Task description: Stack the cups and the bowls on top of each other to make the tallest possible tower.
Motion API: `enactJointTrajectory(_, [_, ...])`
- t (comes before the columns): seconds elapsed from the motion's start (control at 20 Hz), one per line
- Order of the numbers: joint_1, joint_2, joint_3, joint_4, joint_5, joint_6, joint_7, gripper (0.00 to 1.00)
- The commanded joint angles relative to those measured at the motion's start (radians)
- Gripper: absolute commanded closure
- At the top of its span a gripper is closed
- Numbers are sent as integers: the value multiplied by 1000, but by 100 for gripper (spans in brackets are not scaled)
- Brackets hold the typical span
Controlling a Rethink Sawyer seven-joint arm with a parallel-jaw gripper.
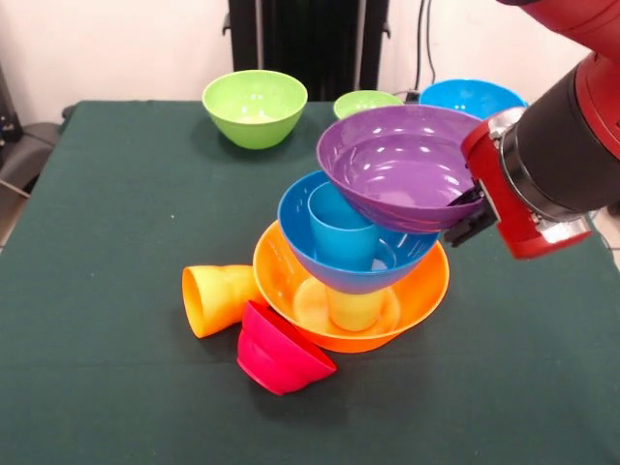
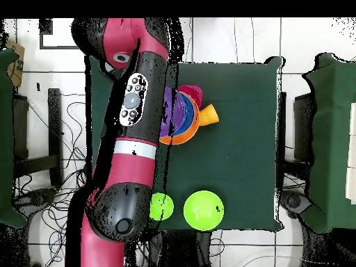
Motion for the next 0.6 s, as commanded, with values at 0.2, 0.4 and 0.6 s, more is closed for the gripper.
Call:
enactJointTrajectory(0.2, [17,-68,18,98,-46,54,68,100])
enactJointTrajectory(0.4, [37,-105,36,150,-74,66,30,100])
enactJointTrajectory(0.6, [46,-131,45,188,-93,65,-4,100])
